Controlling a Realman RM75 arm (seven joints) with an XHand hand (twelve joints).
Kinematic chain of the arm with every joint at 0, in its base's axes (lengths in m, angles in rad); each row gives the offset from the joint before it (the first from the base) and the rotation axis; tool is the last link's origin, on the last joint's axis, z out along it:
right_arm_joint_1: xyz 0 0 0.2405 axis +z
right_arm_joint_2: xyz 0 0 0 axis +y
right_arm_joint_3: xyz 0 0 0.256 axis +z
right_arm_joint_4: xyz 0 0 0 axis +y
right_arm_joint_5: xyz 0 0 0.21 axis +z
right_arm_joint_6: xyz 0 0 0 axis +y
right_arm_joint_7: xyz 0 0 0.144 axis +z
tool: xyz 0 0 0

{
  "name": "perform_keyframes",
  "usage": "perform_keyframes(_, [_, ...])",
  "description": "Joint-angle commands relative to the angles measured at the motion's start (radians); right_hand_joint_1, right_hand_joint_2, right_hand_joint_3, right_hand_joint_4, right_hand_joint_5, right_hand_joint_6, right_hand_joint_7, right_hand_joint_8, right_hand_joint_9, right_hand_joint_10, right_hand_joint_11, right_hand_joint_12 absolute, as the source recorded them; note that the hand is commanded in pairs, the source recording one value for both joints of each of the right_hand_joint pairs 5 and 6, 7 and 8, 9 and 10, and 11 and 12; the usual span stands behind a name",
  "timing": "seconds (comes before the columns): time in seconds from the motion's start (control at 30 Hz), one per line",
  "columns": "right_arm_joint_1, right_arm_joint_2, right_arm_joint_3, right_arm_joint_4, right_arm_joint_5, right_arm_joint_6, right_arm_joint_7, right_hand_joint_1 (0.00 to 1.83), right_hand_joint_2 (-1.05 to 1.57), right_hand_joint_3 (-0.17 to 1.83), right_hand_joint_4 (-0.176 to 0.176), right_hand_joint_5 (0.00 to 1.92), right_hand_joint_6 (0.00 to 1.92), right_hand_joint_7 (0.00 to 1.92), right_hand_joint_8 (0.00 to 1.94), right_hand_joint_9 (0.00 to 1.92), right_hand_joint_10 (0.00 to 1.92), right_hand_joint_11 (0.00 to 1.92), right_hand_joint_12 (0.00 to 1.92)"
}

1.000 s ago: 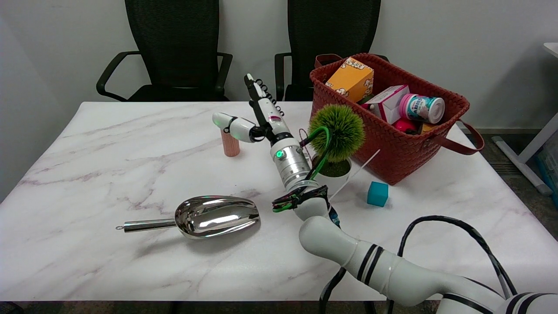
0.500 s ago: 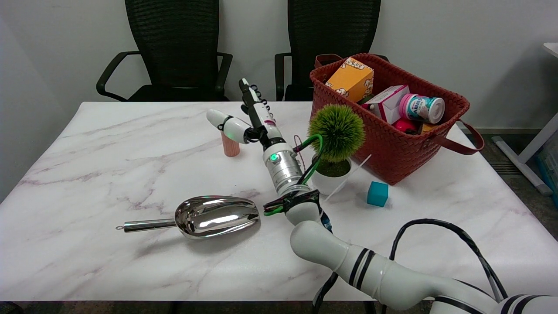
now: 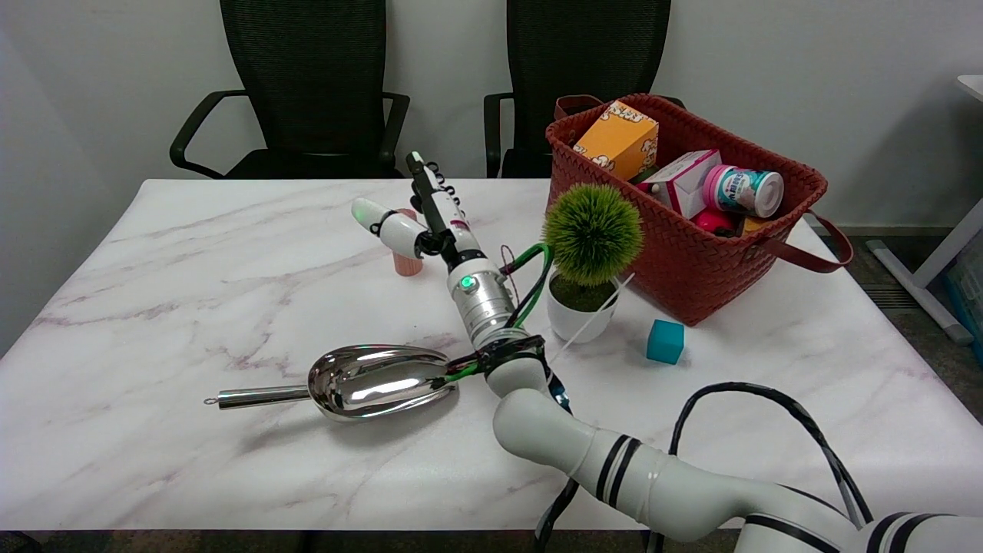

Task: Pick up the wooden cylinder.

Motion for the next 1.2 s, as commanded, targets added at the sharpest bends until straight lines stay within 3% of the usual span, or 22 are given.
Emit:
perform_keyframes(0.03, [0.049, -0.038, -0.008, -0.124, -0.006, 0.004, 0.034, 0.68, 1.06, -0.17, 0.000, 0.00, 0.00, 0.00, 0.00, 0.06, 0.06, 0.16, 0.16])
perform_keyframes(0.4, [0.080, -0.035, -0.003, -0.163, -0.008, 0.006, 0.034, 0.67, 1.04, -0.17, 0.000, 0.00, 0.00, 0.00, 0.00, 0.00, 0.00, 0.07, 0.07])
perform_keyframes(0.77, [0.118, -0.039, 0.005, -0.249, -0.007, 0.012, 0.103, 0.71, 0.82, -0.17, 0.000, 0.00, 0.00, 0.00, 0.00, 0.00, 0.00, 0.00, 0.00])
perform_keyframes(1.2, [0.171, -0.050, 0.005, -0.349, -0.008, 0.019, 0.205, 0.60, 0.96, -0.17, 0.000, 0.00, 0.00, 0.00, 0.00, 0.00, 0.00, 0.00, 0.00])
